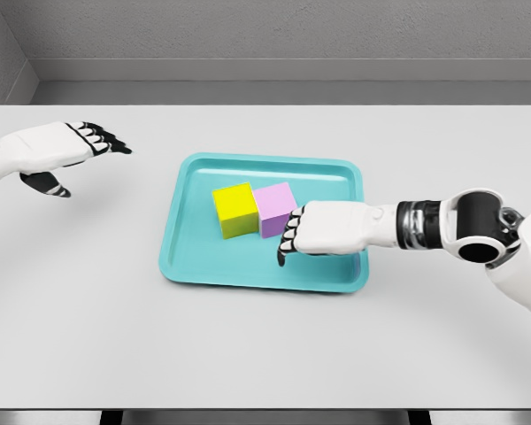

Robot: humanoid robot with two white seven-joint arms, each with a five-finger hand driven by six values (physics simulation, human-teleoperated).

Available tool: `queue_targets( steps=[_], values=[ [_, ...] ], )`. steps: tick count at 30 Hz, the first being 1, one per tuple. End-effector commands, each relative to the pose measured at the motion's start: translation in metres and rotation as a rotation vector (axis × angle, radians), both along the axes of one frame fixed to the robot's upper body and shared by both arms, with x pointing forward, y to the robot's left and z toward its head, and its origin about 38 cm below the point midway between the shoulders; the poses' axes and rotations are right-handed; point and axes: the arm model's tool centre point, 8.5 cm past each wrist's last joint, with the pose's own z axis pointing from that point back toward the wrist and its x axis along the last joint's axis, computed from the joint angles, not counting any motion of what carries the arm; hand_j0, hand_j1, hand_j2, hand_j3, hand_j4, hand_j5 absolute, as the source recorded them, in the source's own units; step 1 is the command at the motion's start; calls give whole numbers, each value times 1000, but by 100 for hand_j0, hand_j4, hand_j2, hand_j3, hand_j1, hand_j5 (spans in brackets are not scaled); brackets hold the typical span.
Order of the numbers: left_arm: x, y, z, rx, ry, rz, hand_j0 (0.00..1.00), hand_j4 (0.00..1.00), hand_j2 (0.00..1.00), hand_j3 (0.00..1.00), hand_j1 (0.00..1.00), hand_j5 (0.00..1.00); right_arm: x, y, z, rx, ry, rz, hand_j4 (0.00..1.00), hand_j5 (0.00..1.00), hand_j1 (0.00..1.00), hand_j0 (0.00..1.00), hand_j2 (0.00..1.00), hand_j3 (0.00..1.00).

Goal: Push two cubes

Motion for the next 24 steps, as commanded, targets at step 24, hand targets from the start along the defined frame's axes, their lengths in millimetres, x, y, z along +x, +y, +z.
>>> queue_targets(
  steps=[24],
  values=[
    [1,7,3,-7,-2,19,100,100,100,100,100,100,21,15,-28,-20,47,-47,63,63,63,63,63,63]
  ],
)
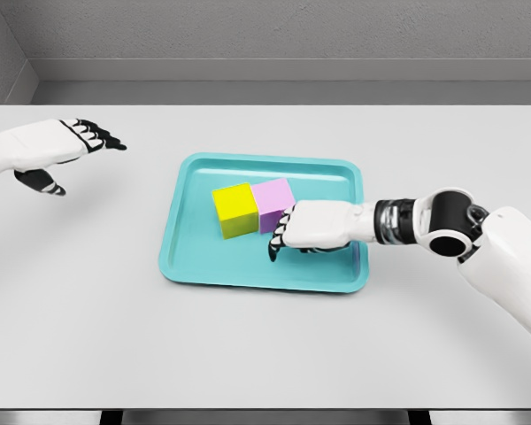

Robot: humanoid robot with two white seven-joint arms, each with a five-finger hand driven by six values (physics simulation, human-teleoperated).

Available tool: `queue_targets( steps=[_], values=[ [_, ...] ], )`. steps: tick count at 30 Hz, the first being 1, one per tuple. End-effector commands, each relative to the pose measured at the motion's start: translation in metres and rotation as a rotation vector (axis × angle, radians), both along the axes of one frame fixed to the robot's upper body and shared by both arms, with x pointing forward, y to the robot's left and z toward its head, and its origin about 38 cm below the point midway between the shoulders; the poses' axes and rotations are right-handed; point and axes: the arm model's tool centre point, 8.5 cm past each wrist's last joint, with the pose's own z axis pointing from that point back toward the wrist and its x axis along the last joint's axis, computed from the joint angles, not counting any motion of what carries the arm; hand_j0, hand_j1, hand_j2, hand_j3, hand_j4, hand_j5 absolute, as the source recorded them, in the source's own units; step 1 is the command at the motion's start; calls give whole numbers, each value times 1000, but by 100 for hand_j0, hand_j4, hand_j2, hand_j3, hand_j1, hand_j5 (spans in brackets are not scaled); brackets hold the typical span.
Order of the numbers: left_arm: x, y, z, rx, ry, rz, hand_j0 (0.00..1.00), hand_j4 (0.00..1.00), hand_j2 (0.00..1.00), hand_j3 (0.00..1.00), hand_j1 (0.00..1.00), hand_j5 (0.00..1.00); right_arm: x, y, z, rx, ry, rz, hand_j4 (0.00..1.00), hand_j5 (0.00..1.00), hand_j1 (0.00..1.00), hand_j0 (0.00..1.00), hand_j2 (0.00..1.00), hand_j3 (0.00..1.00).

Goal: Push two cubes

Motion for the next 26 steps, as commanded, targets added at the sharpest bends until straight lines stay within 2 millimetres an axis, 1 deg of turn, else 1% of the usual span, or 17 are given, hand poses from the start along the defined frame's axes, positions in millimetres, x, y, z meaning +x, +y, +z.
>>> queue_targets(
  steps=[1,3,7,8,9,10,11,13,14,15,16,17,18,19,20,22,26],
  values=[
    [0,1,1,-5,0,4,100,100,100,100,100,100,0,-1,0,1,3,-2,63,63,63,63,63,63],
    [0,1,0,-7,1,4,100,100,100,100,100,100,-2,-9,4,-12,-10,-2,63,63,63,63,63,63],
    [-1,4,1,-1,1,7,100,100,100,100,100,100,-15,-27,28,-36,-71,23,63,63,63,63,63,63],
    [-2,7,2,-10,5,14,100,100,100,100,100,100,-18,-32,33,-34,-70,25,63,63,63,63,63,63],
    [-2,8,3,-11,5,16,100,100,100,100,100,100,-23,-43,40,-44,-78,27,63,63,63,63,63,63],
    [-2,8,3,-11,5,16,100,100,100,100,100,100,-24,-51,48,-51,-91,20,63,63,63,63,63,63],
    [-3,9,4,-9,5,17,100,100,100,100,100,100,-23,-62,62,-36,-110,-2,64,64,64,64,64,64],
    [-3,8,2,-12,8,16,100,100,100,100,100,100,-14,-97,107,33,-167,-87,67,67,67,67,67,67],
    [-3,9,4,-11,5,17,100,100,100,100,100,100,-13,-115,122,41,-181,-123,69,69,69,69,69,69],
    [-3,9,4,-11,5,17,100,100,100,100,100,100,-15,-127,135,68,-177,-144,70,70,70,70,70,70],
    [-2,8,3,-12,5,16,100,100,100,100,100,100,-14,-143,149,81,-193,-179,76,76,76,76,76,76],
    [-3,9,4,-11,5,17,100,100,100,100,100,100,-12,-154,149,81,-188,-212,84,84,84,84,84,84],
    [-3,9,4,-11,5,17,100,100,100,100,100,100,-9,-164,142,78,-167,-246,85,85,85,85,85,85],
    [-3,9,2,-9,8,17,100,100,100,100,100,100,-1,-182,133,95,-121,-308,96,96,96,96,96,96],
    [-3,9,3,-9,6,18,100,100,100,100,100,100,3,-192,125,102,-93,-343,97,97,97,97,97,97],
    [-3,10,2,-9,8,22,100,100,100,100,100,100,2,-194,119,100,-75,-351,99,99,99,99,99,99],
    [-2,12,2,-10,11,27,100,100,100,100,100,100,1,-193,115,99,-67,-349,99,99,99,99,99,99]
  ],
)
